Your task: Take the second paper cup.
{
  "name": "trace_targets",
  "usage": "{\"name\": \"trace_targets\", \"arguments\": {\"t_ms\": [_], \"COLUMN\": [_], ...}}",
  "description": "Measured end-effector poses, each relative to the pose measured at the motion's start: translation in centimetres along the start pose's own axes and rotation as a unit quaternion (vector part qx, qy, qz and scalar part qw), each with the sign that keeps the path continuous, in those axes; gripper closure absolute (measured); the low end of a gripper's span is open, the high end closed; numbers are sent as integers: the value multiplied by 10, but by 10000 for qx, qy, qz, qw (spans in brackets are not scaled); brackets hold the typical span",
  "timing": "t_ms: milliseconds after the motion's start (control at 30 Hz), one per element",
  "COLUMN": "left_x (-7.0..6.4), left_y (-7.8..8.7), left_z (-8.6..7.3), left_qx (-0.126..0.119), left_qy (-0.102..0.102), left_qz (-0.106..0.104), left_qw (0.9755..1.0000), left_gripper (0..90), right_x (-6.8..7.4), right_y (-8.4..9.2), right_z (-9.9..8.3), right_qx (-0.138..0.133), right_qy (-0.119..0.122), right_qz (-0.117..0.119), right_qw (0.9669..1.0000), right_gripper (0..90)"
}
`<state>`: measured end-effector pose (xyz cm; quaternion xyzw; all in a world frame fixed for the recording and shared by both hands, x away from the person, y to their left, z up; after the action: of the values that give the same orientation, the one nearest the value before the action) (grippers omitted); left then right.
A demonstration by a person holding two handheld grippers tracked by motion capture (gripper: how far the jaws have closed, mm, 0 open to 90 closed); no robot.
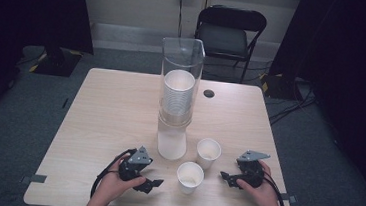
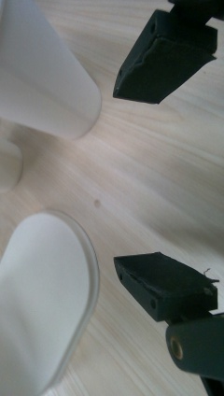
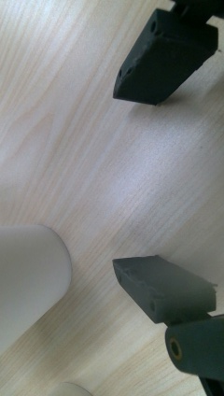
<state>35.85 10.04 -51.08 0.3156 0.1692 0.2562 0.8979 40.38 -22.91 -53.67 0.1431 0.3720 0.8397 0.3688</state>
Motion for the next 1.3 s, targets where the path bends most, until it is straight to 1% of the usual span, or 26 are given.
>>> {"name": "trace_targets", "arguments": {"t_ms": [33,67,100,133,233,267,300,333,367,400,433,567,633,667,733,767,833,867,900,933,1000,1067,1133,1200,1233,1300], "left_x": [6,6,11,13,20,20,24,24,28,28,32,38,41,43,45,48,51,53,53,53,56,60,62,65,66,69], "left_y": [3,3,6,7,10,10,12,12,14,14,16,20,22,24,25,27,29,30,30,31,32,34,35,36,37,38], "left_z": [-3,-3,-5,-6,-10,-10,-12,-12,-15,-15,-17,-21,-22,-23,-24,-26,-28,-29,-29,-30,-31,-35,-36,-38,-40,-42], "left_qx": [-7,-7,-22,-42,-29,-29,-21,-21,-24,-24,-16,-37,-12,-44,-34,23,-19,18,18,-20,-13,-9,7,38,38,71], "left_qy": [67,67,134,178,232,232,251,251,313,313,337,423,423,475,471,412,542,494,494,564,614,636,662,647,712,692], "left_qz": [61,61,106,136,191,191,259,259,305,305,341,427,447,500,539,597,641,661,661,660,677,737,765,797,804,859], "left_qw": [10000,10000,9999,9997,9995,9995,9993,9993,9990,9990,9988,9982,9981,9976,9974,9974,9965,9966,9966,9962,9958,9953,9949,9947,9942,9939], "left_gripper": [161,162,161,161,161,162,161,162,162,161,161,161,161,161,162,162,162,161,161,161,161,162,162,161,162,162], "right_x": [0,0,0,0,0,0,0,0,0,0,0,0,0,0,0,0,0,0,0,0,0,0,0,0,0,0], "right_y": [0,0,0,0,-1,-1,-1,-1,-1,-1,-1,-1,-1,-1,-1,-1,-1,-1,-1,-2,-2,-2,-2,-2,-2,-2], "right_z": [0,0,0,0,0,0,0,0,0,0,0,0,0,0,0,0,0,0,0,0,0,0,0,0,0,0], "right_qx": [0,0,-8,1,-3,-3,-3,-3,-2,-1,-1,-22,-20,-27,-28,-31,-33,-38,-38,-42,-47,-56,-58,-61,-77,-74], "right_qy": [32,32,33,22,21,21,20,20,27,25,28,28,29,29,30,30,29,27,27,26,27,27,29,33,33,30], "right_qz": [-5,-5,-3,-9,-21,-21,-24,-24,-24,-24,-26,-24,-33,-36,-36,-33,-45,-48,-48,-46,-47,-52,-52,-68,-63,-72], "right_qw": [10000,10000,10000,10000,10000,10000,10000,10000,10000,10000,10000,10000,10000,10000,10000,10000,10000,10000,10000,10000,10000,10000,10000,10000,9999,9999], "right_gripper": [152,152,151,151,149,149,149,149,149,149,149,148,147,147,147,147,146,146,146,145,146,144,143,142,141,141]}}
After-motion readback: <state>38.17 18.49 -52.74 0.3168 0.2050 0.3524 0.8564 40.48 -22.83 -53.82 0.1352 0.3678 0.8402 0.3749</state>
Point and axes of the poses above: each handheld gripper's, and its own axes: y roughly backward along the jaws, z roughly out of its top, x roughly to its left, the point moved 6 cm from there along -y, roughly forward along the jaws, and after that the axes turned 3 degrees about y, right-handed, at the moved point
